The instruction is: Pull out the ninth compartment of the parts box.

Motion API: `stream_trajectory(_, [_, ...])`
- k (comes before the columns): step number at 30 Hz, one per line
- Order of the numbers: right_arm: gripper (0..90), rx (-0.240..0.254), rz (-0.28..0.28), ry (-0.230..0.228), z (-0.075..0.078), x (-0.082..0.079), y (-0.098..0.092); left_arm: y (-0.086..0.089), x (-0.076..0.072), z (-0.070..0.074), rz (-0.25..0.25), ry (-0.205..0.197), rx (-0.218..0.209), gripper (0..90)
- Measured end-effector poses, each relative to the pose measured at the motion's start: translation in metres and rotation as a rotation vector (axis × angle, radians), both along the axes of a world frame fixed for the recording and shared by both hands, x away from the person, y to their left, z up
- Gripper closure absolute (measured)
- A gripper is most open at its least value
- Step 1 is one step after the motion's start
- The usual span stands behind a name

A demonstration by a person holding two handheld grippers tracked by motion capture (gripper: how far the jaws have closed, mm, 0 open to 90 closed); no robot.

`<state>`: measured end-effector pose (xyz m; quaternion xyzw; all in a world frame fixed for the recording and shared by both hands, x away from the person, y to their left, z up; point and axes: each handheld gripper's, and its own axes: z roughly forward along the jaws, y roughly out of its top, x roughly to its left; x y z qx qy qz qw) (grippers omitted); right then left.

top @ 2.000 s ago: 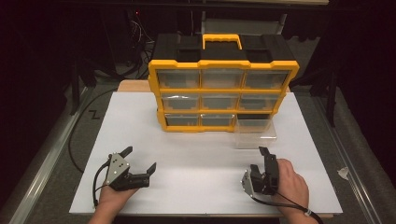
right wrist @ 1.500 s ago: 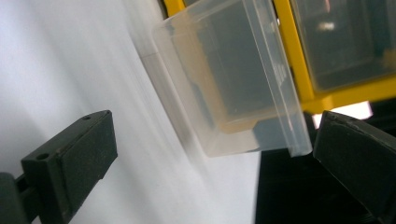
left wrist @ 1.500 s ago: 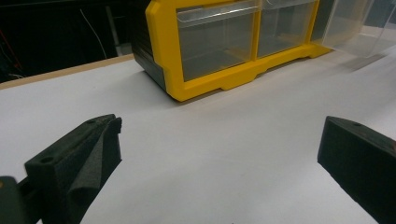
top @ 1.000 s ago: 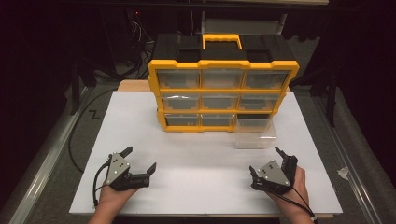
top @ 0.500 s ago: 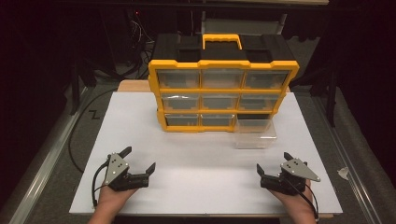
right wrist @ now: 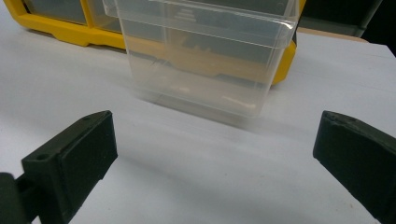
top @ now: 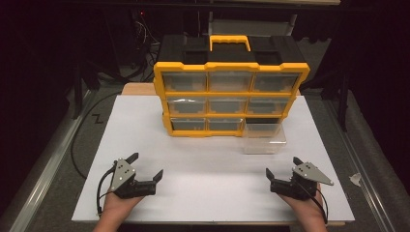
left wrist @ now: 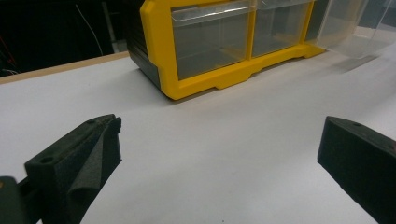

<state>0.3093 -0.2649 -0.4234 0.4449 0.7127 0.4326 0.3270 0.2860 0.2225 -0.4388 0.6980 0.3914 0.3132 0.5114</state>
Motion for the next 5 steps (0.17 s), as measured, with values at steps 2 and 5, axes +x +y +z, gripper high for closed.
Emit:
stream_trajectory(2, [0.9, 0.000, 0.002, 0.000, 0.0002, 0.0000, 0.0008, 0.0003, -0.0004, 0.0000, 0.001, 0.001, 0.001, 0.2])
stream_trajectory(5, [0.9, -0.009, 0.005, -0.002, 0.0003, -0.0001, 0.0023, 0.0011, -0.0006, 0.0002, 0.002, 0.001, -0.001, 0.2])
